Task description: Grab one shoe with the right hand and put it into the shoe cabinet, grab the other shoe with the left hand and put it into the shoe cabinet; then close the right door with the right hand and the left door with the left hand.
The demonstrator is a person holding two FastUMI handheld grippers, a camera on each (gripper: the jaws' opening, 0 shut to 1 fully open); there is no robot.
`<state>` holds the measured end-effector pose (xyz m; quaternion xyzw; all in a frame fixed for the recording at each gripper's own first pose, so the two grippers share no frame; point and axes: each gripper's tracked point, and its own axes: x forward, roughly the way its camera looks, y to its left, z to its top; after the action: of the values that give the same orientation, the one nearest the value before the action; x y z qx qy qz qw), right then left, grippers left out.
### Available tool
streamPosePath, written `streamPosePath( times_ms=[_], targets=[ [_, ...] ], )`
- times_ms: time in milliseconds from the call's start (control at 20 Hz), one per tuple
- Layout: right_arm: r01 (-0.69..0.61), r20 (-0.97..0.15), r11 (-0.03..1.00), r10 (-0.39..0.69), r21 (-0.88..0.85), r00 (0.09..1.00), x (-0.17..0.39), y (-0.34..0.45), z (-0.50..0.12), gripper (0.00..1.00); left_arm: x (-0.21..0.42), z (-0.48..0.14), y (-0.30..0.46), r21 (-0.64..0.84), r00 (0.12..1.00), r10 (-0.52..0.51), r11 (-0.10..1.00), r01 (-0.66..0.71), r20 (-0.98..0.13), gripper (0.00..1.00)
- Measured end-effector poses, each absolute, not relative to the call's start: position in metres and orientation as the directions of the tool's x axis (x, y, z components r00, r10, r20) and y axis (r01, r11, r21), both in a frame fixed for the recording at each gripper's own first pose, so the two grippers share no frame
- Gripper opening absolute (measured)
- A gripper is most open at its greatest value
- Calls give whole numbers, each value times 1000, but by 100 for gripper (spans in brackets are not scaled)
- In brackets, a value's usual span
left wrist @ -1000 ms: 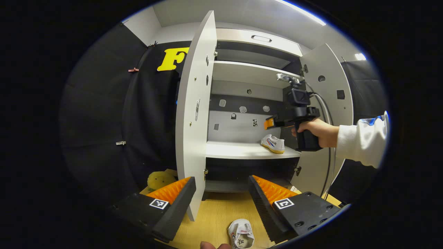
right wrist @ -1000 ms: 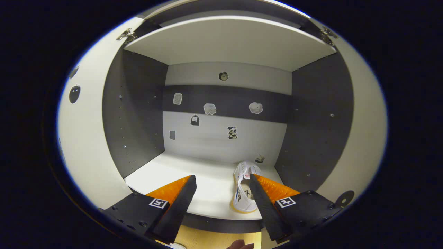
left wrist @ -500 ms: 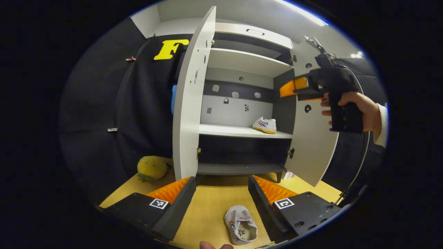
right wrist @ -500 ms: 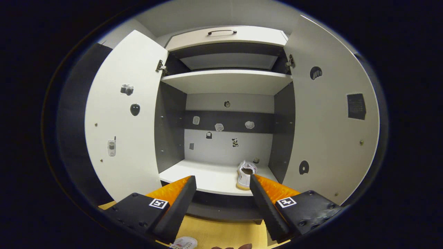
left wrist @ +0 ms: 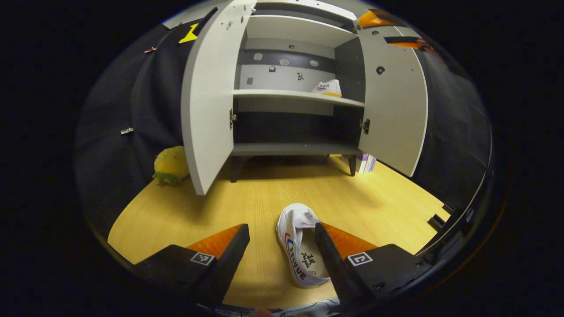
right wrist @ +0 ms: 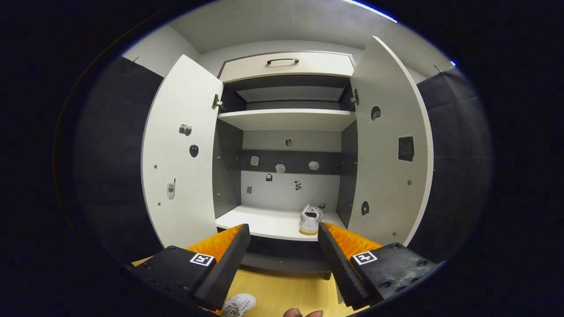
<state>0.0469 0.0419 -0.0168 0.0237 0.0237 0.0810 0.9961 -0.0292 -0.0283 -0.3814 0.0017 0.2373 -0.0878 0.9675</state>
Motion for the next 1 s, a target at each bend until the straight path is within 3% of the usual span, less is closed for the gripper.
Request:
streamPosePath(
  times_ms=[300, 400, 550, 800, 850, 1000],
  targets=[
    [-139, -49, 986, 144, 89, 988, 28, 22, -11, 98, -1, -441, -45, -27, 830, -196, 977, 213, -523, 87],
    [-128, -62, 986, 135, 103, 989, 18, 14, -14, 98, 12, -455, -45, -11, 825, -180, 979, 206, -535, 80],
    [-100, -90, 993, 106, 68, 990, 10, -4, -21, 97, 26, -475, -44, -15, 807, -154, 984, 178, -569, 60],
    [-44, -118, 998, 49, 51, 992, 5, -28, -29, 98, 41, -481, -38, -20, 808, -90, 995, 97, -582, 43],
    [-40, -125, 998, 47, 56, 991, 4, -30, -31, 98, 41, -482, -35, -16, 800, -73, 997, 79, -596, 33],
    [-40, -124, 997, 47, 60, 991, 3, -35, -30, 98, 46, -480, -31, 20, 771, -57, 996, 90, -635, 18]
  ],
)
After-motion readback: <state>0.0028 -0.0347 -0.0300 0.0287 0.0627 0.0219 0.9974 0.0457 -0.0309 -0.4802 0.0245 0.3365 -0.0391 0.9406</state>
